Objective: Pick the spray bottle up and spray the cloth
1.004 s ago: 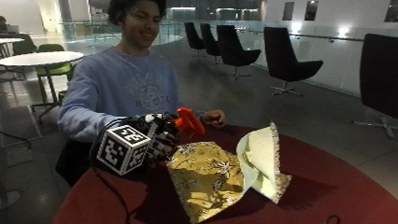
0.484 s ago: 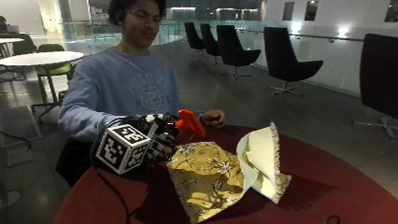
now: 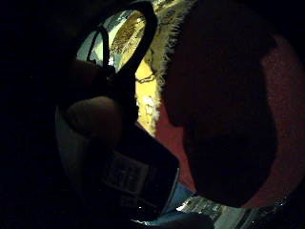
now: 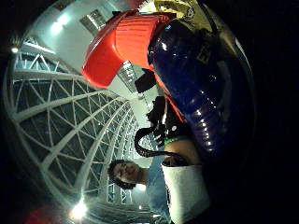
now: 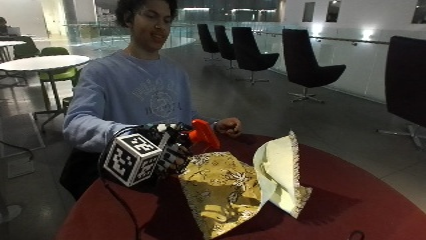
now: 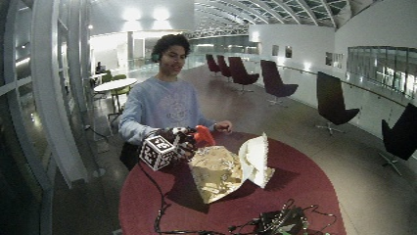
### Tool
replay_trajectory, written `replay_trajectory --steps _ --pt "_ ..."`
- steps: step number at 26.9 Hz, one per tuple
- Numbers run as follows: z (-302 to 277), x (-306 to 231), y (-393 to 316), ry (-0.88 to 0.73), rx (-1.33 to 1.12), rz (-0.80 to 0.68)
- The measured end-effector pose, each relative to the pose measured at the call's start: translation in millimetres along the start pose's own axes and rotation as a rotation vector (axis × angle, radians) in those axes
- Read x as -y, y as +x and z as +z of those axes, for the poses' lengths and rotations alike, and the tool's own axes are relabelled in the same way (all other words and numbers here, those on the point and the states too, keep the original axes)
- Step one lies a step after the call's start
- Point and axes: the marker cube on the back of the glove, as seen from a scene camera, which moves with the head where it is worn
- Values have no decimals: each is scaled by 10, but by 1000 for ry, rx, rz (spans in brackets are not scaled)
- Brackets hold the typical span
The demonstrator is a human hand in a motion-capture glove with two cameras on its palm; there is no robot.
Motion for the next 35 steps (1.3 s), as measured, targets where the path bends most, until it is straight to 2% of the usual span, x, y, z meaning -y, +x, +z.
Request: replay_trajectory --steps 9,18,24,29,35 --pt "22 1 -28 11 -10 -11" --pt "291 22 -198 15 35 -58" --pt "705 132 -676 98 172 -341" --pt "1322 419 -1200 101 158 -612" --pt "2319 897 -1415 76 140 -740"
